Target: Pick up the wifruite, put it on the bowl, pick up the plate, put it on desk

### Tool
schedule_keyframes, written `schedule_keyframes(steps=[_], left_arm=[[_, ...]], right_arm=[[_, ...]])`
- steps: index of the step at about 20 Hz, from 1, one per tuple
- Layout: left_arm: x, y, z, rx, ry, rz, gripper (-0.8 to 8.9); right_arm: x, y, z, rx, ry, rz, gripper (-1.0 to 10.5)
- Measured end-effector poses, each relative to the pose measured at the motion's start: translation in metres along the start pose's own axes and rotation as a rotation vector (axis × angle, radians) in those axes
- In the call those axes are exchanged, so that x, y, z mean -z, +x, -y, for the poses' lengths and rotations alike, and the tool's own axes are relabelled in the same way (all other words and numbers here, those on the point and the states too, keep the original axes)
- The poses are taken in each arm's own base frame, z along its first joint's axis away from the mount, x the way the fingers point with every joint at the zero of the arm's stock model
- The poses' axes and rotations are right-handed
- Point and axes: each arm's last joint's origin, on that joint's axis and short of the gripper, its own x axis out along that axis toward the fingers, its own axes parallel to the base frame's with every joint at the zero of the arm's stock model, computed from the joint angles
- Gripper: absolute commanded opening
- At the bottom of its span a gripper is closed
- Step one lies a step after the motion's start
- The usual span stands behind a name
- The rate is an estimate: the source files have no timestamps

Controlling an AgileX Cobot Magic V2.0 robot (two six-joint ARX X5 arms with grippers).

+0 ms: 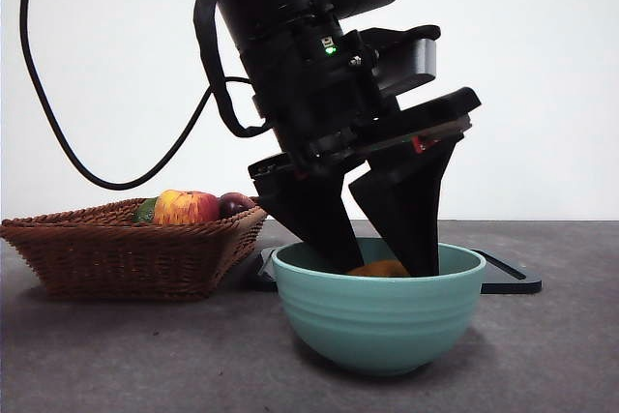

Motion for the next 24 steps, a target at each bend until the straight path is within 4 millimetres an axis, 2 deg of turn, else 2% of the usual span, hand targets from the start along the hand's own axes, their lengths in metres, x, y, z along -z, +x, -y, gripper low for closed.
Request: schedule_keyframes(steps=[4,6,10,14,17,20,24], left_arm=[[-0.001,-0.004,0.001,0.001,0.001,0.011,3.22],[-0.004,-0.022,0.003,0.002,0.006,0.062,3.22],[-0.009,-0.079,-0.001,-0.007,-0.006,0.227,3.22],[-0.003,-0.136,-0.02,-0.048,-0.091,0.387,3.22],[0.012,-0.181,-0.039,-0.107,-0.165,0.481,3.22],[0.033,-0.212,-0.055,-0.173,-0.244,0.511,3.22],[0.062,-0.249,-0.061,-0.238,-0.308,0.564,3.21]], right_arm=[[0.0,0.0,0.0,0.0,0.0,0.0,3.8],[0.0,0.0,0.0,0.0,0.0,0.0,3.8],[0.0,0.0,0.0,0.0,0.0,0.0,3.8],[0.0,0.0,0.0,0.0,0.0,0.0,3.8],[0.0,0.0,0.0,0.0,0.0,0.0,3.8],[0.0,0.0,0.0,0.0,0.0,0.0,3.8],[0.0,0.0,0.0,0.0,0.0,0.0,3.8]])
